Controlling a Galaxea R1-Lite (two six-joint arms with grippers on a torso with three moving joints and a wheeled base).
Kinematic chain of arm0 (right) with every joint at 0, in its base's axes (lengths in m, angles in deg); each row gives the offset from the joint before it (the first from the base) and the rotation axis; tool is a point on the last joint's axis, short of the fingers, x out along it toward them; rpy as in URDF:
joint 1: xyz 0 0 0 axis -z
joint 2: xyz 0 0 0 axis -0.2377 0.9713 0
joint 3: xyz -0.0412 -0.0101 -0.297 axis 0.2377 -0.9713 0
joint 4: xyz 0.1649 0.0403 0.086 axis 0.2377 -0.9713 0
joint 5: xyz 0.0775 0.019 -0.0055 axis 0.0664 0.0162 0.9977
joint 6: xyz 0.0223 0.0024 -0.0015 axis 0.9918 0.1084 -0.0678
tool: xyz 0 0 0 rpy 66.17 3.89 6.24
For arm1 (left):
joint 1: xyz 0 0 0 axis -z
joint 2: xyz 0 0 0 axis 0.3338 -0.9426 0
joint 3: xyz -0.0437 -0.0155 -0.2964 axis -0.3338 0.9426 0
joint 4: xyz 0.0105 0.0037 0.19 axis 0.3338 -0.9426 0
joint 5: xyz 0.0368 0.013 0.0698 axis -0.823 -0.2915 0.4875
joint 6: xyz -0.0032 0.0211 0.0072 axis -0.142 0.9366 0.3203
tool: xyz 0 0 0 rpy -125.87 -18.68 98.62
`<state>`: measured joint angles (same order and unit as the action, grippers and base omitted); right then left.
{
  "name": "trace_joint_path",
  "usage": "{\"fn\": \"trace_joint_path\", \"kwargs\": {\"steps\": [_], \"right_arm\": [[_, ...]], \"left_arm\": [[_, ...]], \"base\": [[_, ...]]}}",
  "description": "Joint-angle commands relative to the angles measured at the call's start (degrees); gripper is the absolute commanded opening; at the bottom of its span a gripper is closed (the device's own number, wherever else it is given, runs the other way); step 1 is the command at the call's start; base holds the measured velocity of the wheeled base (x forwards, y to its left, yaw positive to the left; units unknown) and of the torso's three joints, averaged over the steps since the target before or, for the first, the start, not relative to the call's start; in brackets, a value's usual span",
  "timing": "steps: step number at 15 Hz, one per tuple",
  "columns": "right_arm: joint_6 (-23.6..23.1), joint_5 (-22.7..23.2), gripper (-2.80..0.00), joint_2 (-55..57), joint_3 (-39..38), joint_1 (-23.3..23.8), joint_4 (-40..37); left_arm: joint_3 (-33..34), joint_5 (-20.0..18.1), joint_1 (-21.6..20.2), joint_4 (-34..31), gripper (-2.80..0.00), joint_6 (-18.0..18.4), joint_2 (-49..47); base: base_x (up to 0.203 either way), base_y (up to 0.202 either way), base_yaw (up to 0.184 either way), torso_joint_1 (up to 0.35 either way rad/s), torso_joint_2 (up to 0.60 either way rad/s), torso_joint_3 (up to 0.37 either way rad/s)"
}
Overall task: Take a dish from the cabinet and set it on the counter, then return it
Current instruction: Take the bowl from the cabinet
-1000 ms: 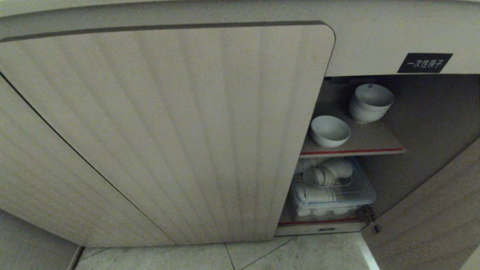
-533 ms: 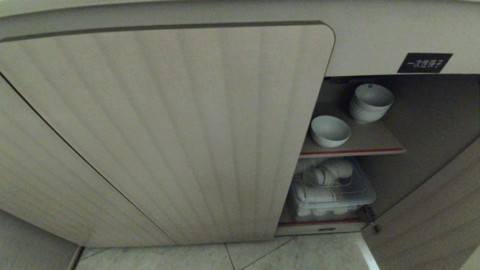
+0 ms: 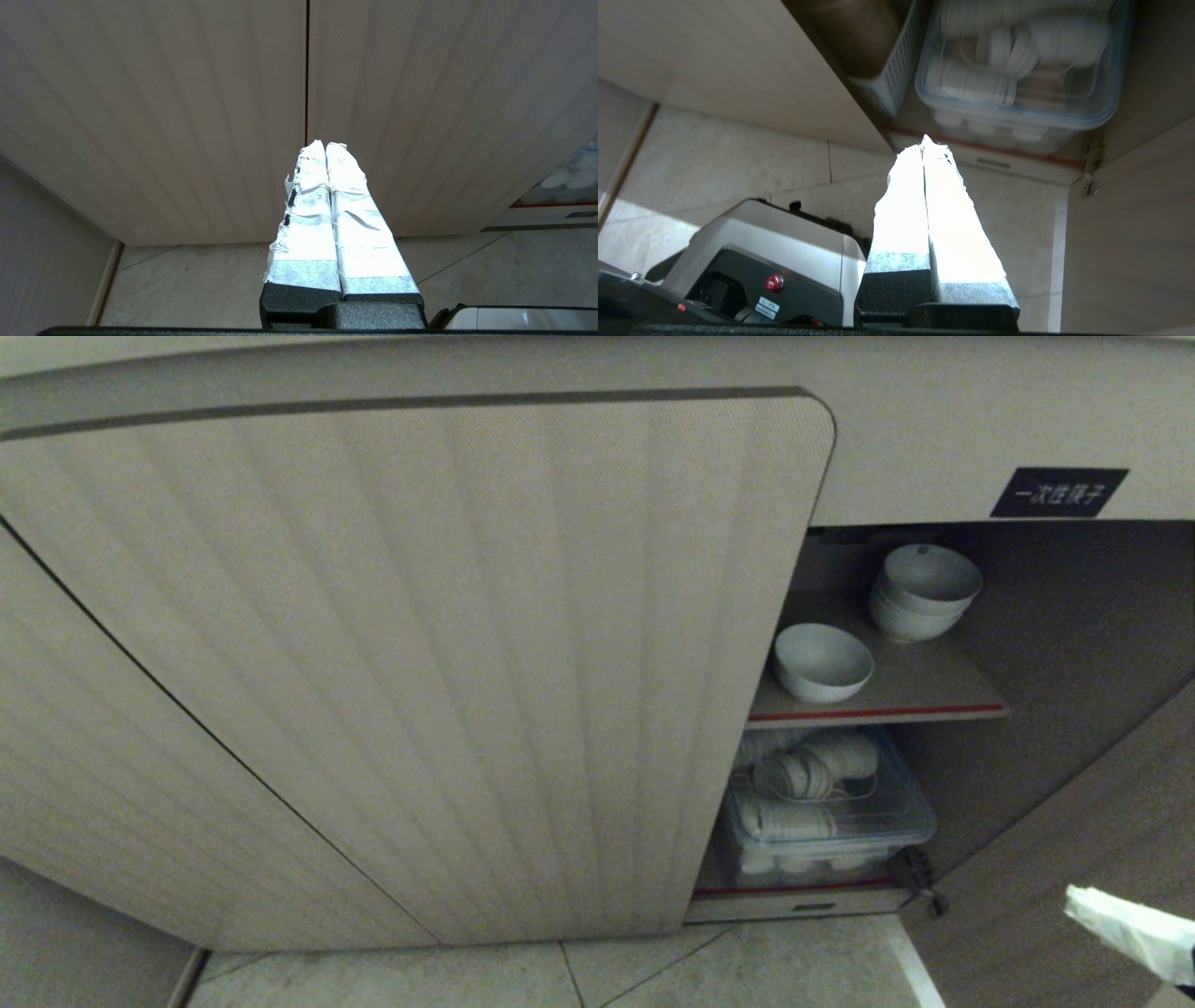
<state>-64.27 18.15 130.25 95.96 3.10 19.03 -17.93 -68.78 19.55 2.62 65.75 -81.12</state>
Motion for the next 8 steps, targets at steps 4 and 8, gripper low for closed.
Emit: {"fn": "trace_joint_path", "kwargs": {"steps": [4,8], "right_arm": [[3.04,0.15,-2.8,14.08,2.73,-0.16,1.95],[7.57,0.0,-2.8,20.19,6.78,-0.16,2.04]], "left_arm": [[0.01,-0.05,0.03,0.02,-2.8,-0.05,0.0],[0.01,-0.05,0.0,0.02,-2.8,-0.05,0.0]], "base": [[0.0,0.0,0.0,0.0,0.0,0.0],[0.0,0.0,0.0,0.0,0.0,0.0]]}}
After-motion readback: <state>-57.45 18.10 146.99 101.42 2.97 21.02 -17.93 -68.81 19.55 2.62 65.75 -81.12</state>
